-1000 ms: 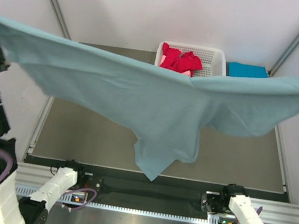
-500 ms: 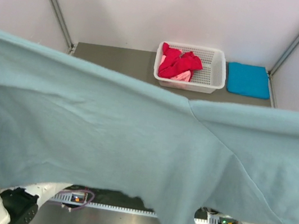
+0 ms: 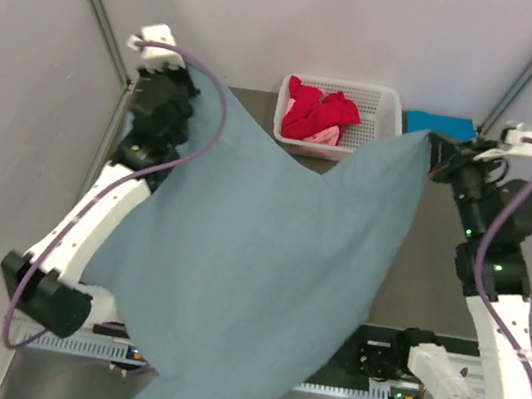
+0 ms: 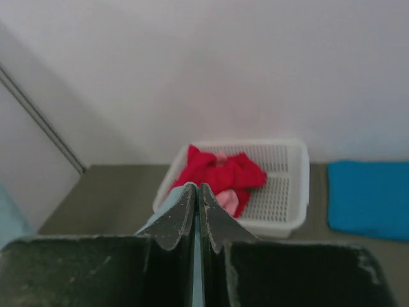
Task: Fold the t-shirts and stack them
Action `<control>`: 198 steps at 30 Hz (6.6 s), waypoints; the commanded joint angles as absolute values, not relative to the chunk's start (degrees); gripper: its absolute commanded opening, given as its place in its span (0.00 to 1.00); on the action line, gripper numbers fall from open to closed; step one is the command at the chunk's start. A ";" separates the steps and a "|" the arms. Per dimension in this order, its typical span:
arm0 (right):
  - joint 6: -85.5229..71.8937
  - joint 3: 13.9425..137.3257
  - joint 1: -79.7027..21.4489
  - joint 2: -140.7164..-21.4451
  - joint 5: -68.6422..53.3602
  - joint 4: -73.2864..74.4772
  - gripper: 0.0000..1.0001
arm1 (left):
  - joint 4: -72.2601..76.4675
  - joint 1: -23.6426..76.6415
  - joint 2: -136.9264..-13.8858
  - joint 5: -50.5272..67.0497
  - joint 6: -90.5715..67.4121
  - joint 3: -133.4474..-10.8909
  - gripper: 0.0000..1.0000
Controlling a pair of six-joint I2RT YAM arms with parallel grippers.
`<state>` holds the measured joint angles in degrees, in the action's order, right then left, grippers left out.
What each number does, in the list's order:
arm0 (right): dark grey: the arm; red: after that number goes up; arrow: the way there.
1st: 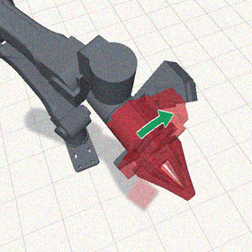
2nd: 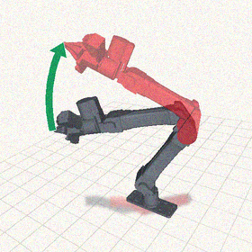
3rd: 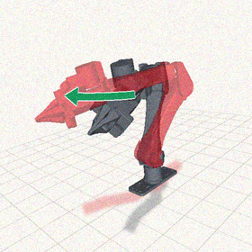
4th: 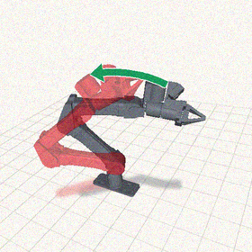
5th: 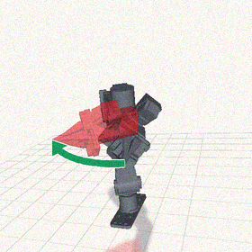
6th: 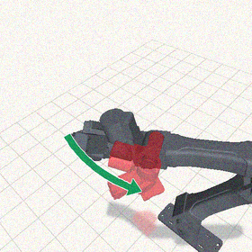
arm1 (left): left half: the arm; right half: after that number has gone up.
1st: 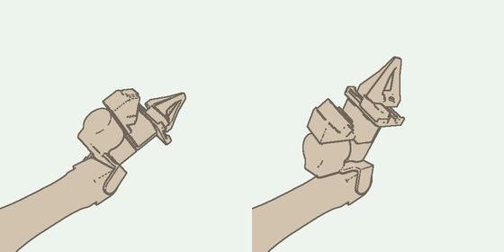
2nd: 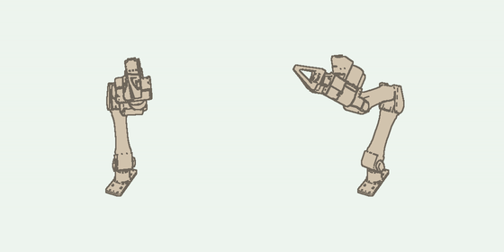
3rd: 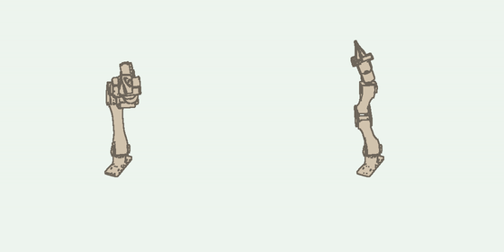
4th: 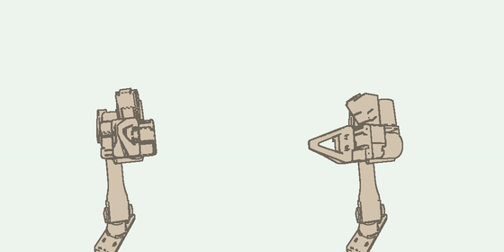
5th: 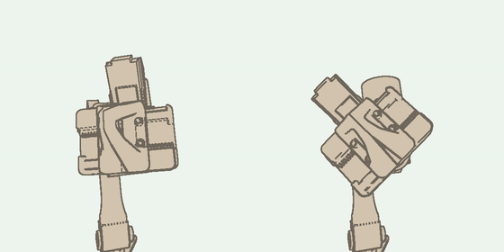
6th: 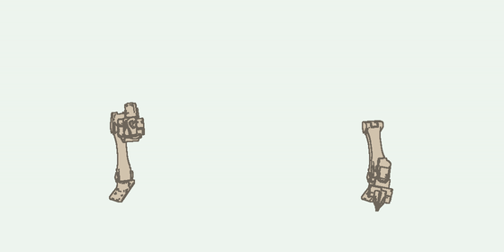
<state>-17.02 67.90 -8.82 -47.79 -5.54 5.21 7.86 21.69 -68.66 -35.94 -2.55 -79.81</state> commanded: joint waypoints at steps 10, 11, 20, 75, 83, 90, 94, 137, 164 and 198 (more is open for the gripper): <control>-8.97 40.08 -8.35 -56.15 5.70 -17.13 0.00 | 15.21 13.45 -103.42 -27.88 -17.14 -70.01 0.00; -8.36 40.51 -7.74 -57.64 5.97 -18.62 0.00 | 13.81 13.45 -107.62 -27.08 -16.62 -72.05 0.00; -3.87 49.39 -4.40 -75.22 2.47 -20.83 0.00 | 6.42 11.16 -121.37 -24.09 -19.51 -89.99 0.00; -8.88 70.31 -10.45 -75.67 -12.66 19.41 0.00 | -24.52 0.44 -123.93 0.96 -24.17 -108.28 0.00; -11.77 67.07 -17.39 -71.90 -11.78 25.40 0.00 | -28.03 -2.99 -120.85 3.51 -24.17 -106.53 0.00; -15.38 65.83 -21.61 -66.89 -12.04 29.18 0.00 | -31.37 -5.27 -116.38 3.34 -21.37 -104.24 0.00; -16.96 64.95 -23.90 -63.56 -12.39 31.72 0.00 | -34.53 -5.71 -115.23 2.02 -18.73 -104.06 0.00; -29.79 51.33 -45.17 -51.24 -8.44 37.35 0.00 | -46.93 -7.91 -113.12 -10.99 -19.69 -90.35 0.00; -31.64 45.44 -47.46 -49.22 -11.34 37.00 0.00 | -46.50 -7.82 -112.33 -12.75 -19.69 -87.80 0.00; -30.76 46.58 -50.63 -50.27 -11.95 39.38 0.00 | -45.44 -7.91 -111.18 -16.08 -19.51 -86.93 0.00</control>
<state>-31.44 47.16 -49.71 -49.74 -10.85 41.43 -46.65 -7.40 -111.50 -14.09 -19.59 -87.77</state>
